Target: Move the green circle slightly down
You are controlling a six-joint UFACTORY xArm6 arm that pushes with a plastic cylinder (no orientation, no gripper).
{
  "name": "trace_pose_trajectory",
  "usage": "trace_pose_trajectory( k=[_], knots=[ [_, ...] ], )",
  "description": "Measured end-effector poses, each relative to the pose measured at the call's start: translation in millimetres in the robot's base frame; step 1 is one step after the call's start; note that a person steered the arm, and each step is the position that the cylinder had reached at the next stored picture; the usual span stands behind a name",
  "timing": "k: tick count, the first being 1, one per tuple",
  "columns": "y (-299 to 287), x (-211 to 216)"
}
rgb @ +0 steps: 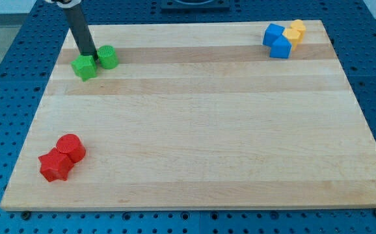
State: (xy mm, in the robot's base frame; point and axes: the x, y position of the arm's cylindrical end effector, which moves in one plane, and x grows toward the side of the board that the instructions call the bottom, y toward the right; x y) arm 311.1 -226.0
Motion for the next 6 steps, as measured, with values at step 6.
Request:
trace_pose_trajectory(
  k=[6],
  knots=[
    [35.0, -36.5]
  ],
)
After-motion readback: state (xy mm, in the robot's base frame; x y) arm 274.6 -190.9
